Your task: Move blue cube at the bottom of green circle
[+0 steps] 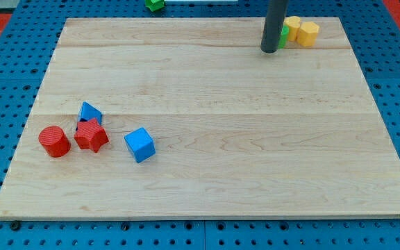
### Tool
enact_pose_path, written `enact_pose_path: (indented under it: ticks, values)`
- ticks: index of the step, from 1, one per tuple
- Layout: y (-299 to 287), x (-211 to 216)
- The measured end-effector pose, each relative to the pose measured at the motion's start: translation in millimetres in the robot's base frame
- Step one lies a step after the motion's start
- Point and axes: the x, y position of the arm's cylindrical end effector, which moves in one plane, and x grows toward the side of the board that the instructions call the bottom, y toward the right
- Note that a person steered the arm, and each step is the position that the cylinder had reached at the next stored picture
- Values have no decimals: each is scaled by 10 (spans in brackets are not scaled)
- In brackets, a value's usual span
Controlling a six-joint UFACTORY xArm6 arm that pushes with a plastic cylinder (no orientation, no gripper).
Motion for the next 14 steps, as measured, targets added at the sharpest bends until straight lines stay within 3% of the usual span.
enact_pose_path:
  ticks: [2,6,7,9,10,11,12,13,14]
  values:
    - [19,16]
    - [-1579,2462]
    - [-2386,2532]
    - [-2557,1721]
    - [-2141,1241]
    - [-1339,748]
    - [-1461,1011]
    - [-2081,1563]
    - [-2595,1040]
